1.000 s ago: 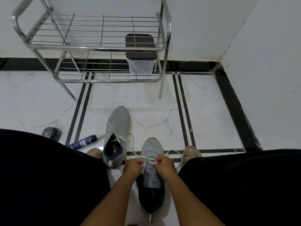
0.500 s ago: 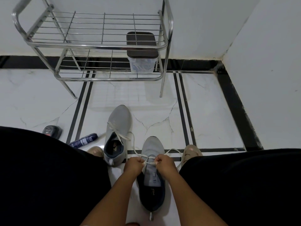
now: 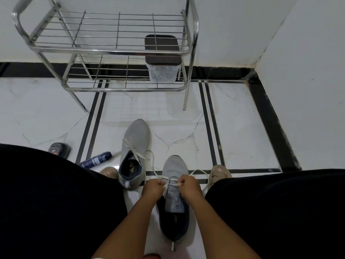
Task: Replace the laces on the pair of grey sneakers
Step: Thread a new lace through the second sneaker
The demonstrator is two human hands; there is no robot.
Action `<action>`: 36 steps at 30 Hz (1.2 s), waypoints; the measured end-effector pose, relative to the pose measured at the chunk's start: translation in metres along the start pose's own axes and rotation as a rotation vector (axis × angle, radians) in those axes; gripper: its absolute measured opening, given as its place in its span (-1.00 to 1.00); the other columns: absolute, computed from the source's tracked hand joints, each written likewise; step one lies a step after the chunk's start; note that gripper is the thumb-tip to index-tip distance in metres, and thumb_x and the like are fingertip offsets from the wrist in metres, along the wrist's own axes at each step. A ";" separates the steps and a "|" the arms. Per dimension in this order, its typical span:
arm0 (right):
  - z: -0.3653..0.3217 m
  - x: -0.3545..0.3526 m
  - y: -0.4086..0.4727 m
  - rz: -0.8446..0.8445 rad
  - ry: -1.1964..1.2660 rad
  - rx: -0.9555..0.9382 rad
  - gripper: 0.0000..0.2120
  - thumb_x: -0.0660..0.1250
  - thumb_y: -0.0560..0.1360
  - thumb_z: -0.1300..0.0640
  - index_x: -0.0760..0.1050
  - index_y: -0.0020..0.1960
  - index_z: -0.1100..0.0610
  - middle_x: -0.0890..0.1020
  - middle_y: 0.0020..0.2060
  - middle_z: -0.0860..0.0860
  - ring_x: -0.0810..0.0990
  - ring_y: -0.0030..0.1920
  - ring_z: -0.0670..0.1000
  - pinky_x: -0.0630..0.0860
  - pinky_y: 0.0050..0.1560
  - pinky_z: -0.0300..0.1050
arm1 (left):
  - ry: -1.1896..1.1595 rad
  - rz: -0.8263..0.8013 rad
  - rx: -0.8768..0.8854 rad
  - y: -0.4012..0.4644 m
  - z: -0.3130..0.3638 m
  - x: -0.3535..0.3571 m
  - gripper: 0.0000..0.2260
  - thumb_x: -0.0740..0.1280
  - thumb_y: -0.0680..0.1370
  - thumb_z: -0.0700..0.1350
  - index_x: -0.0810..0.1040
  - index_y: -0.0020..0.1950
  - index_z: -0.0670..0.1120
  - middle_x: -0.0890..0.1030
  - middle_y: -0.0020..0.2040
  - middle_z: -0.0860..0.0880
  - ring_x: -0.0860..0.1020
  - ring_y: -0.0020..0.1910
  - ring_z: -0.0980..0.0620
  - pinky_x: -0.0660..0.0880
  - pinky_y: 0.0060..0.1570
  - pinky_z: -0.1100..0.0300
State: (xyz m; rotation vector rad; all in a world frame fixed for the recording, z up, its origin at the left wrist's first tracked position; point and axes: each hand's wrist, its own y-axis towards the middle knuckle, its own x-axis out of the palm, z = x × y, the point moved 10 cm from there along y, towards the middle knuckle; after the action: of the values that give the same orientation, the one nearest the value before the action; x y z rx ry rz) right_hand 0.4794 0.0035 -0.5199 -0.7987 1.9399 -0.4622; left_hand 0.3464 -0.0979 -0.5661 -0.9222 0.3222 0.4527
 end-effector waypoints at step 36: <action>0.017 0.003 -0.027 0.000 -0.462 0.105 -0.75 0.21 0.59 0.14 0.48 0.25 0.13 0.54 0.23 0.08 0.53 0.24 0.08 0.48 0.10 -0.08 | 0.007 0.225 0.096 -0.018 0.031 -0.024 -0.86 0.20 0.55 -0.14 0.45 -0.20 -0.03 0.61 -0.11 -0.16 0.55 -0.12 -0.16 0.49 -0.14 0.08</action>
State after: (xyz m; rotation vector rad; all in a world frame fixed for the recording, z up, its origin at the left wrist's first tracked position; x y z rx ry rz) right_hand 0.5026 -0.0180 -0.5134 -0.7600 1.4759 -0.3394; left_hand 0.3369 -0.0872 -0.5249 -0.7973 0.4526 0.6359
